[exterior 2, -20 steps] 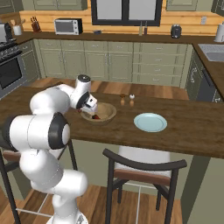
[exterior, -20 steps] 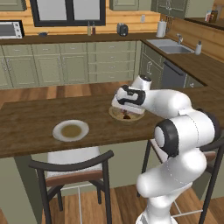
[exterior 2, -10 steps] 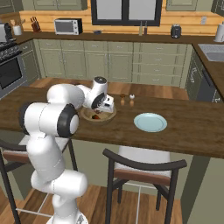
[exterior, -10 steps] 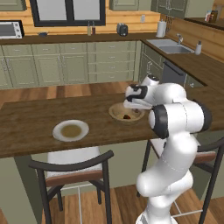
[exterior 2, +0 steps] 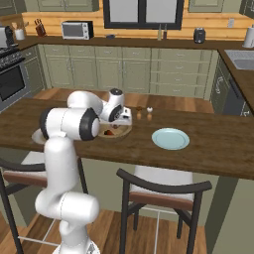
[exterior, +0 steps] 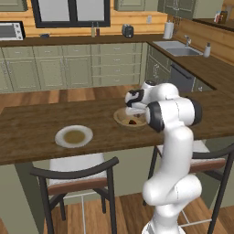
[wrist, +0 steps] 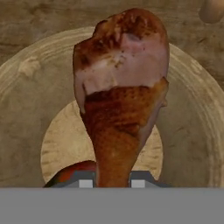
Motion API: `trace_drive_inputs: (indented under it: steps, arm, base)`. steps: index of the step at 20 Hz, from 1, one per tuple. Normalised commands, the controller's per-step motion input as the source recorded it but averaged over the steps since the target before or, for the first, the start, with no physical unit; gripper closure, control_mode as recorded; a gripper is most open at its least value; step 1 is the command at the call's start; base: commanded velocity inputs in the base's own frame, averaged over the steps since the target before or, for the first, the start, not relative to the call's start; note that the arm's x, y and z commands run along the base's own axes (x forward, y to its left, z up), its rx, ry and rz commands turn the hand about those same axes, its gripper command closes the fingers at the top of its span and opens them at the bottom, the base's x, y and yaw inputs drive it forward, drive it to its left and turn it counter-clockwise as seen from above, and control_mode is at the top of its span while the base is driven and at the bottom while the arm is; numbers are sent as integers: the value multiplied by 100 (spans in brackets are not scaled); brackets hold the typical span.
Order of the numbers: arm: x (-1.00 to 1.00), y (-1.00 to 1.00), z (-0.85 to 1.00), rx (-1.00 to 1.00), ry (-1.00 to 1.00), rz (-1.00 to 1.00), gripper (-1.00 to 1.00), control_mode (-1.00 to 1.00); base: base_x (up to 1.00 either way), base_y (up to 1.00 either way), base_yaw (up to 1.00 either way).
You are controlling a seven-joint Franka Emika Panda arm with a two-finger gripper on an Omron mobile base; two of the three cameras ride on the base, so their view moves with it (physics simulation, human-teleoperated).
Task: Pick the chicken drumstick and bell pepper from their plates and place them in the bowl. Then put the bowl in the fridge.
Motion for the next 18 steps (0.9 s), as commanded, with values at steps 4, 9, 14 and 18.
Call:
trace_drive_inputs:
  steps: [4, 9, 14, 18]
  arm:
    - [27, -17, -35, -2, 0, 14, 100, -100]
    - [15, -6, -25, -2, 0, 13, 100, -100]
    - [13, 0, -19, 0, 1, 8, 100, -100]
    - [6, 8, -18, 0, 3, 5, -100, -100]
  base:
    - [0, 0, 0]
    - [0, 0, 0]
    - [0, 0, 0]
    - [0, 0, 0]
